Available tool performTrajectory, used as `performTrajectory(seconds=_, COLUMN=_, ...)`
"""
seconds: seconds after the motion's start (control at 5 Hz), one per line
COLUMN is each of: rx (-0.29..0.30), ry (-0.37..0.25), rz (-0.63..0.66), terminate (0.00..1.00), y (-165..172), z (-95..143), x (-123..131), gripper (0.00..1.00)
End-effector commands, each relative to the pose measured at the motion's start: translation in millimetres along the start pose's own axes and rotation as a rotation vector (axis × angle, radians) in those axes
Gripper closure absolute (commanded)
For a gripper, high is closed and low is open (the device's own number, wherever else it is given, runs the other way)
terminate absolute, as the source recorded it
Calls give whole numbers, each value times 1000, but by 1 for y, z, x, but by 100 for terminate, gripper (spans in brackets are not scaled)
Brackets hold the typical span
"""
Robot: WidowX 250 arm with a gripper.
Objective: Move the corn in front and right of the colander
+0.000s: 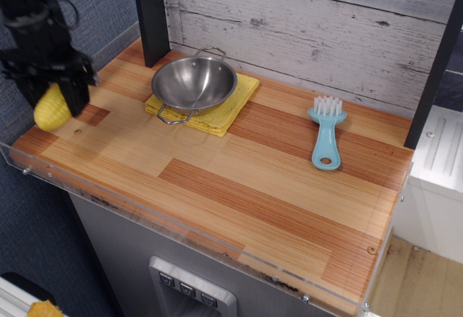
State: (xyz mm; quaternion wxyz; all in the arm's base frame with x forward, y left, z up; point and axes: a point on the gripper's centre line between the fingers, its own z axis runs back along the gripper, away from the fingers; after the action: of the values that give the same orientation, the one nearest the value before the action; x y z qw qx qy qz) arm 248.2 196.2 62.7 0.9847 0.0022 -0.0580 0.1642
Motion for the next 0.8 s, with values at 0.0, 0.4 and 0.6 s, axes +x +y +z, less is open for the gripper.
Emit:
performTrajectory(seconds=0.0, rx=-164, ry=-108, rz=-123, terminate=0, y=-70, z=61, x=-16, gripper=100)
performTrajectory(seconds=0.4, rx=-109, ry=-46, rz=-234, terminate=0, y=-148, z=20, x=-33, gripper=100)
performTrajectory(seconds=0.6, rx=-53, ry=-11, rz=-143, terminate=0, y=-161, z=-13, x=-37, gripper=100)
